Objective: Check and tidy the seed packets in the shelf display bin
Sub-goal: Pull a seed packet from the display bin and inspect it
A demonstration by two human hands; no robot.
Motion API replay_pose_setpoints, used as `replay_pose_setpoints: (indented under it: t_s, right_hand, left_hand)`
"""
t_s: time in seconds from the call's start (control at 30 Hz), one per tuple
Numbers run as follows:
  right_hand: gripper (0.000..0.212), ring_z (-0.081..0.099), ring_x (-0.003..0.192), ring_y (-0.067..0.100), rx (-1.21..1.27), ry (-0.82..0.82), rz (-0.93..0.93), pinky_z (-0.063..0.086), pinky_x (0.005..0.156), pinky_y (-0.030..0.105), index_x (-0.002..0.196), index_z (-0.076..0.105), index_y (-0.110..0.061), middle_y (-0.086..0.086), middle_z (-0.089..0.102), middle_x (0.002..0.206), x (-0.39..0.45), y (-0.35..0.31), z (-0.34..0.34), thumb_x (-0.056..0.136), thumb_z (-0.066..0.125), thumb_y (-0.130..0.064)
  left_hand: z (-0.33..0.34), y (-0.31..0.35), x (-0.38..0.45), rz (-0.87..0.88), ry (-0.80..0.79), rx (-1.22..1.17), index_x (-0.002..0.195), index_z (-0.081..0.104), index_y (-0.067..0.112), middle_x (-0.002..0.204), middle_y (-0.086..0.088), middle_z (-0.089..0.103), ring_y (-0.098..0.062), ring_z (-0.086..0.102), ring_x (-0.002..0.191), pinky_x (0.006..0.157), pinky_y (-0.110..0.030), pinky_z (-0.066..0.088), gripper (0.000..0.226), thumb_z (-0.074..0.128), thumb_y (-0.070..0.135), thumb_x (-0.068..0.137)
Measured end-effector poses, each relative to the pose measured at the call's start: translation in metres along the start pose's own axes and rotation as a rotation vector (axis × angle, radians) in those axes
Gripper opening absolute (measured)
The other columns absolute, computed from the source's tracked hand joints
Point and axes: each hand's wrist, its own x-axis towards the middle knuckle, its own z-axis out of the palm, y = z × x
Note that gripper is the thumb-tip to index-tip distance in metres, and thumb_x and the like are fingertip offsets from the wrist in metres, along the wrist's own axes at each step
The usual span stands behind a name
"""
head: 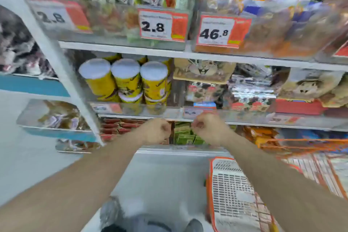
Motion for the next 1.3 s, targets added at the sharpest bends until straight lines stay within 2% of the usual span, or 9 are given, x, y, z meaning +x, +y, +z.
replay_pose_setpoints:
  t_s: [0.1, 0.17, 0.3, 0.5, 0.73, 0.93, 1.03, 1.17, 1.3]
  right_hand:
    - [0.014, 0.064, 0.08, 0.019, 0.041, -0.014, 0.03, 0.049, 0.073, 0.027, 0.085, 0.073, -0.014, 0.002, 0.071, 0.083, 0.014, -0.024, 0.033, 0.085, 0.059, -0.013]
    - [0.014, 0.059, 0.075, 0.014, 0.05, -0.055, 0.074, 0.042, 0.064, 0.019, 0.083, 0.072, -0.018, -0.004, 0.065, 0.077, 0.019, -0.042, 0.053, 0.085, 0.059, -0.013]
    - [0.016, 0.056, 0.069, 0.009, 0.055, -0.053, 0.112, 0.038, 0.061, 0.016, 0.074, 0.063, -0.025, -0.01, 0.061, 0.073, 0.041, -0.074, 0.086, 0.085, 0.059, -0.014]
    - [0.013, 0.06, 0.074, 0.015, 0.065, 0.01, 0.108, 0.042, 0.069, 0.021, 0.087, 0.072, -0.016, -0.006, 0.064, 0.078, 0.079, -0.073, 0.132, 0.087, 0.06, -0.012]
    - [0.04, 0.062, 0.091, 0.034, -0.299, 0.238, -0.001, 0.049, 0.077, 0.039, 0.098, 0.069, -0.016, 0.007, 0.07, 0.093, 0.128, -0.021, 0.198, 0.078, 0.047, -0.043]
    - [0.047, 0.062, 0.081, 0.039, -0.431, 0.495, -0.091, 0.048, 0.076, 0.047, 0.101, 0.062, -0.007, 0.017, 0.067, 0.089, 0.16, 0.001, 0.247, 0.085, 0.041, -0.046]
    - [0.053, 0.061, 0.093, 0.043, -0.399, 0.563, -0.129, 0.048, 0.085, 0.053, 0.113, 0.061, -0.004, 0.022, 0.067, 0.101, 0.172, 0.008, 0.254, 0.088, 0.037, -0.045]
    - [0.062, 0.052, 0.118, 0.039, -0.4, 0.521, -0.14, 0.04, 0.097, 0.05, 0.138, 0.046, -0.014, 0.014, 0.056, 0.132, 0.179, 0.009, 0.254, 0.092, 0.026, -0.051]
    - [0.048, 0.046, 0.125, 0.035, -0.413, 0.459, -0.112, 0.038, 0.097, 0.046, 0.137, 0.041, -0.021, 0.008, 0.049, 0.139, 0.181, 0.008, 0.252, 0.099, 0.032, -0.048]
  left_hand:
    - [-0.013, -0.066, -0.013, -0.102, 0.022, -0.044, 0.082, 0.068, 0.014, 0.077, -0.002, 0.067, -0.016, 0.059, 0.068, 0.066, -0.031, 0.051, 0.014, 0.058, 0.021, 0.09]
    - [-0.022, -0.101, -0.021, -0.153, 0.004, -0.083, 0.085, 0.068, 0.02, 0.086, 0.004, 0.068, -0.017, 0.064, 0.081, 0.073, -0.029, 0.051, 0.01, 0.061, 0.021, 0.091]
    - [-0.04, -0.143, -0.016, -0.092, 0.029, -0.072, 0.073, 0.06, 0.034, 0.084, 0.014, 0.063, -0.016, 0.063, 0.091, 0.083, -0.032, 0.051, 0.021, 0.058, 0.019, 0.089]
    - [-0.023, -0.174, 0.017, 0.025, 0.067, 0.011, 0.082, 0.058, 0.036, 0.083, 0.017, 0.059, -0.014, 0.059, 0.087, 0.082, -0.034, 0.05, 0.015, 0.055, 0.023, 0.09]
    - [0.028, -0.211, 0.068, 0.242, 0.546, 0.283, 0.077, 0.065, 0.017, 0.075, 0.003, 0.065, -0.026, 0.062, 0.075, 0.068, -0.04, 0.053, 0.013, 0.053, 0.018, 0.074]
    - [0.064, -0.227, 0.096, 0.21, 0.712, 0.467, 0.099, 0.069, 0.019, 0.09, -0.001, 0.07, -0.028, 0.063, 0.085, 0.075, -0.038, 0.051, 0.038, 0.045, 0.037, 0.077]
    - [0.066, -0.233, 0.11, 0.183, 0.789, 0.534, 0.1, 0.071, 0.019, 0.086, -0.005, 0.07, -0.032, 0.063, 0.081, 0.074, -0.039, 0.049, 0.034, 0.054, 0.036, 0.076]
    - [0.071, -0.237, 0.118, 0.137, 0.769, 0.545, 0.113, 0.066, 0.023, 0.107, -0.004, 0.069, -0.03, 0.06, 0.102, 0.085, -0.04, 0.042, 0.033, 0.051, 0.039, 0.088]
    - [0.072, -0.236, 0.118, 0.135, 0.794, 0.57, 0.116, 0.063, 0.025, 0.115, 0.0, 0.065, -0.025, 0.055, 0.111, 0.09, -0.037, 0.039, 0.032, 0.048, 0.041, 0.093]
